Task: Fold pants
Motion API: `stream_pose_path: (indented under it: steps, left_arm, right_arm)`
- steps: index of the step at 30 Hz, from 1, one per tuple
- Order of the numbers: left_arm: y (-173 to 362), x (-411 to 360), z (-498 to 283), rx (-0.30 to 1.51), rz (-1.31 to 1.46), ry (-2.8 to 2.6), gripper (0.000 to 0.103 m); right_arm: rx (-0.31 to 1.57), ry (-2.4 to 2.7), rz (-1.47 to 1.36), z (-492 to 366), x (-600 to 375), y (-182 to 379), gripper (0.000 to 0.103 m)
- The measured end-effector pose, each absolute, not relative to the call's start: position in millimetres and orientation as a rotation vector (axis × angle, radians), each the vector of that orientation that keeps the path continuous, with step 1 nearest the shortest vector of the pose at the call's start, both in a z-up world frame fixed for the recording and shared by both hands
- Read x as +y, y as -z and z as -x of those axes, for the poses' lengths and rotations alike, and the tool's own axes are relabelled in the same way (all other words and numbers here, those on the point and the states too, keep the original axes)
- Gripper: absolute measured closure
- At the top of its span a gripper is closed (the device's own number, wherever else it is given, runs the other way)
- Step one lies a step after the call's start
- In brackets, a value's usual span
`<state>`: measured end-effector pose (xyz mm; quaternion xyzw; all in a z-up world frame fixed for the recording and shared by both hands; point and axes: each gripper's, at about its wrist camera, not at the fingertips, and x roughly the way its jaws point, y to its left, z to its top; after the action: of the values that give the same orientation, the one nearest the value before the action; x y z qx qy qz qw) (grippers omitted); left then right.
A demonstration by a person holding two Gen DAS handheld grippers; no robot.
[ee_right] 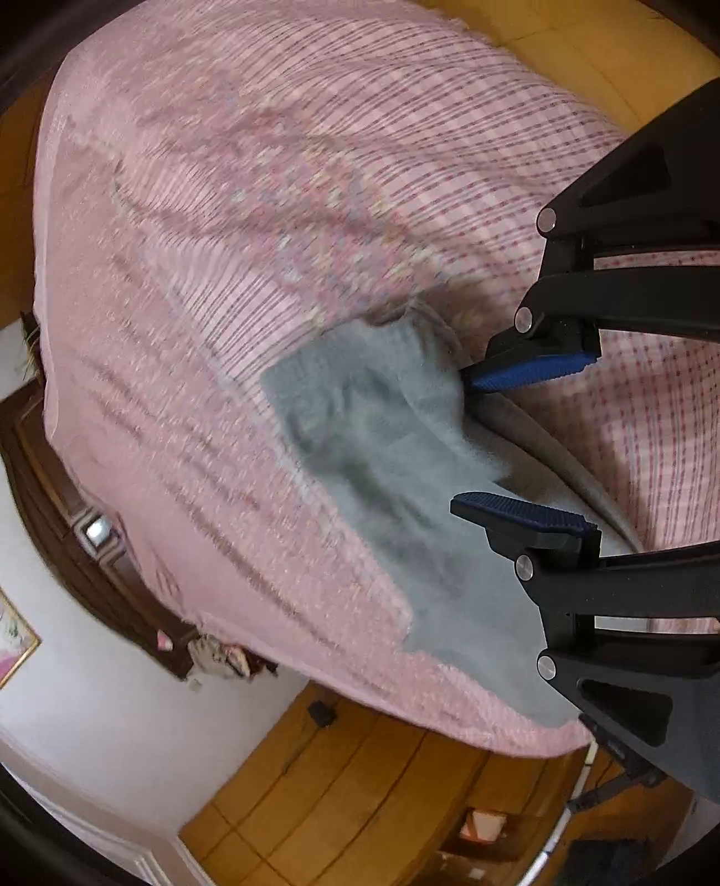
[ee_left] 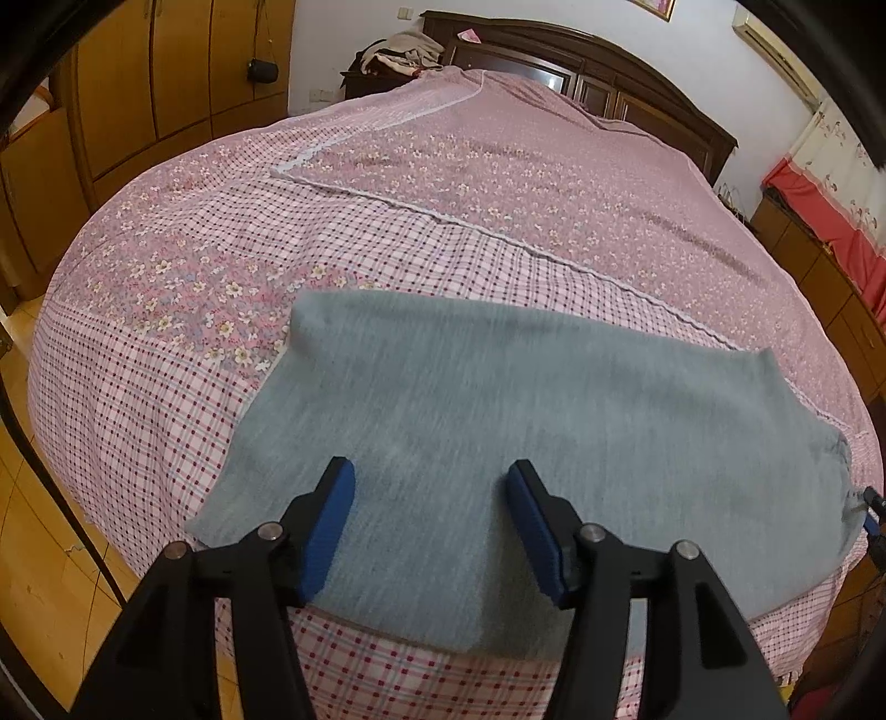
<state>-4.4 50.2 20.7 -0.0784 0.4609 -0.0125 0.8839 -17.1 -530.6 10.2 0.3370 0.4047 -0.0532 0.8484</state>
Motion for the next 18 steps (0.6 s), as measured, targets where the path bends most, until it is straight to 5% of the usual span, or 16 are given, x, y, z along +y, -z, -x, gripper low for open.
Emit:
stream_pose_path:
  steps: [18]
  left_arm:
    - [-16,53,2,0.967,0.178,0.006,0.034]
  right_arm:
    - [0.699,0.096,-1.002,12,-574,44,0.066]
